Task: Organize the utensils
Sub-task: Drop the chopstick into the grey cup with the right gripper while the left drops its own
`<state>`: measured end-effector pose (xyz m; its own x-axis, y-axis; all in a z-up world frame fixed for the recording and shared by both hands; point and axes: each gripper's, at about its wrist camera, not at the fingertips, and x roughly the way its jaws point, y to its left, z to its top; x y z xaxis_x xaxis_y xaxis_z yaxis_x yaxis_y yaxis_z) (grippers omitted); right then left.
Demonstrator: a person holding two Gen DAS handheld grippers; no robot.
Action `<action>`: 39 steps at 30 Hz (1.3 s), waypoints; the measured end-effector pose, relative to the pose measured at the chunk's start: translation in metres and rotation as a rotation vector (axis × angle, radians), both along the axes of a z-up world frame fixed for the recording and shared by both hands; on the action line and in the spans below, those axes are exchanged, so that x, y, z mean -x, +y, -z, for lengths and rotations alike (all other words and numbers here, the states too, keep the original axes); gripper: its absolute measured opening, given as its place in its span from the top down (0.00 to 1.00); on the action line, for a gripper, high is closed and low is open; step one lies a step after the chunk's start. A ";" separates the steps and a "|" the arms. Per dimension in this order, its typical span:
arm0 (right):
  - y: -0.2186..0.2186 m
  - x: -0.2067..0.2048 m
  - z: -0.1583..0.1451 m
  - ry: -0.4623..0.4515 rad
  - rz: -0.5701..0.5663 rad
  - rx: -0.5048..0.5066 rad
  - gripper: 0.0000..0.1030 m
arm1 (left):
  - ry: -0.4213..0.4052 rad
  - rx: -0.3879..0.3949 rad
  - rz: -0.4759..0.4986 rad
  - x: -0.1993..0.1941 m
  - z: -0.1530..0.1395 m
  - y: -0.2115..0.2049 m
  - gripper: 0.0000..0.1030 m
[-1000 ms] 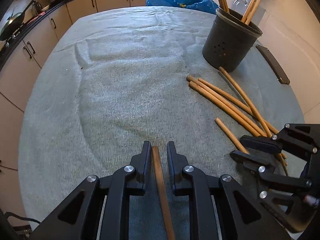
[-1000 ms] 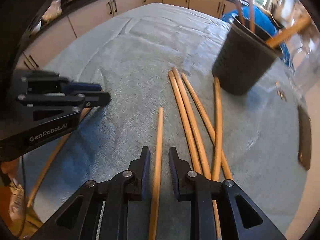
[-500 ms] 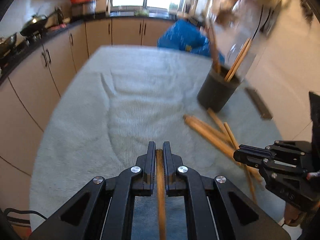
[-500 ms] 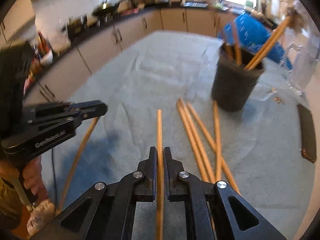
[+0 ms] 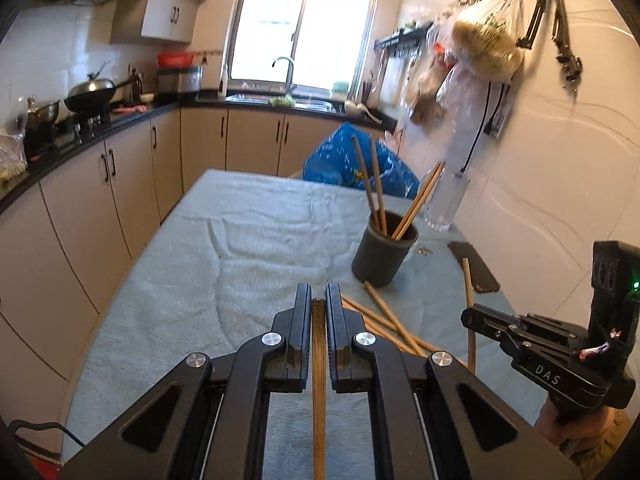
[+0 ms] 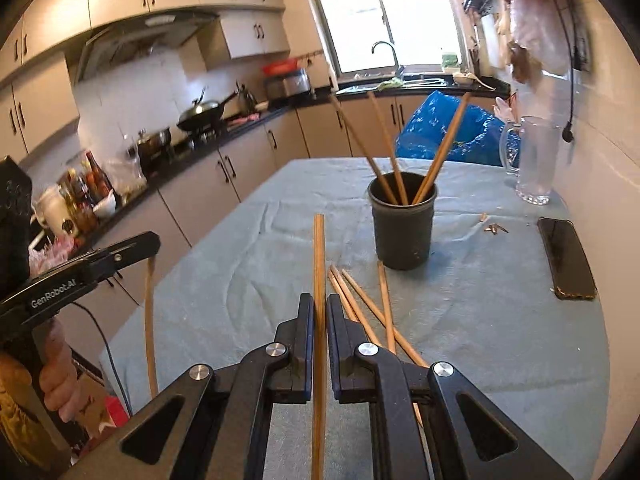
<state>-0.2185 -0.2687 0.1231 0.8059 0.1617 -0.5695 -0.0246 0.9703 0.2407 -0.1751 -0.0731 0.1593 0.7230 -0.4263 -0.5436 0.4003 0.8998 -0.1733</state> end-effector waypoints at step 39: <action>-0.113 -0.125 -0.122 -0.425 0.366 -0.092 0.94 | -0.274 0.142 0.077 -0.120 -0.162 -0.109 0.94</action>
<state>-0.0931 -0.3816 0.2447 0.9741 -0.1379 -0.1791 0.1962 0.9094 0.3667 -0.0554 -0.1819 0.3210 0.7971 -0.5431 -0.2638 0.5154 0.8397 -0.1712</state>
